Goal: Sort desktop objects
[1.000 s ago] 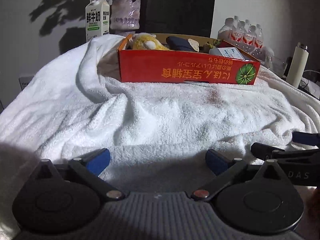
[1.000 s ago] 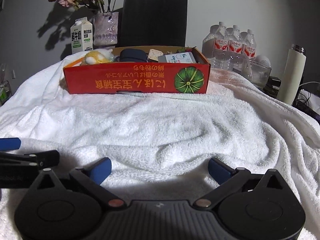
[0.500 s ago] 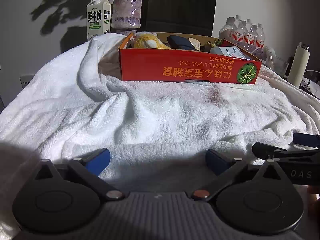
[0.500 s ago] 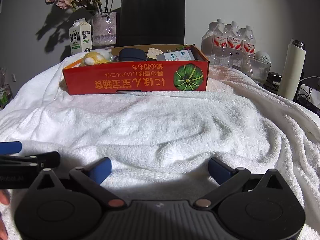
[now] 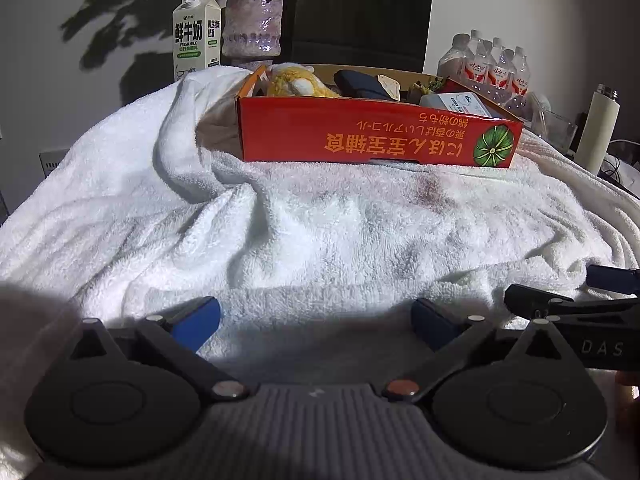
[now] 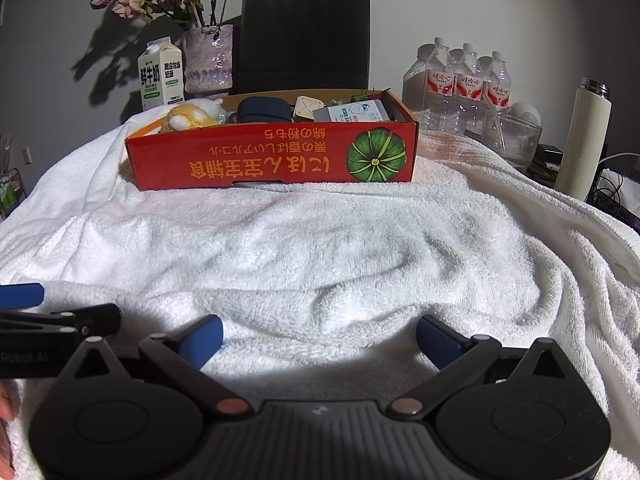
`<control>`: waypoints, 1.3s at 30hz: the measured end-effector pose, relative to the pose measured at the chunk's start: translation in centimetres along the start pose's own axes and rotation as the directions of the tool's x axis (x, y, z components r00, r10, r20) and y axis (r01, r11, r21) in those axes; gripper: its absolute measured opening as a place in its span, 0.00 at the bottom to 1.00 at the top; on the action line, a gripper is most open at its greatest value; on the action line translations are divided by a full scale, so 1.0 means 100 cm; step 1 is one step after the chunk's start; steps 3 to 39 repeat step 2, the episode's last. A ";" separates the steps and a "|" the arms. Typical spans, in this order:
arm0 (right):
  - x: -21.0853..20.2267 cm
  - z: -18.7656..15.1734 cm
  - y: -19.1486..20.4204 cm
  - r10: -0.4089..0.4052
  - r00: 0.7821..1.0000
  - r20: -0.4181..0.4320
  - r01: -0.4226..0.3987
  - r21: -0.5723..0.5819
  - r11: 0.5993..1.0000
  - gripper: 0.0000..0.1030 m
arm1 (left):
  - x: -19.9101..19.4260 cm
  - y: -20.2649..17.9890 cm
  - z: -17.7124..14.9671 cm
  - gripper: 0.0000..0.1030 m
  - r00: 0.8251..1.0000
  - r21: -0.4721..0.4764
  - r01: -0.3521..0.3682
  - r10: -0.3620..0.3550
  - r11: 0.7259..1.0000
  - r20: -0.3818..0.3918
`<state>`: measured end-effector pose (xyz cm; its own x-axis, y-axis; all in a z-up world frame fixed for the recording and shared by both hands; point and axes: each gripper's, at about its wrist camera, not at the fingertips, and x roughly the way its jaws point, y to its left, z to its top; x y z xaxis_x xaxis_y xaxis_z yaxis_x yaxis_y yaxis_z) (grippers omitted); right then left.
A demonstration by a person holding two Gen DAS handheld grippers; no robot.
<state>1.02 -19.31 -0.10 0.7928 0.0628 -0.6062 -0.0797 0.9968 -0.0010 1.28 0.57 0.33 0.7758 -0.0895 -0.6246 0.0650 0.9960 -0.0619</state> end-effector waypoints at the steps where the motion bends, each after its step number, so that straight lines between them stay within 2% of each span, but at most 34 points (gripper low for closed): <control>1: 0.000 0.000 0.000 0.000 1.000 0.000 0.000 0.000 1.000 1.00 | 0.000 0.000 0.000 1.00 1.000 0.001 -0.001 0.001 1.000 0.000; 39: 0.000 0.000 0.000 0.000 1.000 0.000 0.000 0.000 1.000 1.00 | 0.000 0.000 0.000 1.00 1.000 0.002 -0.001 0.001 1.000 0.000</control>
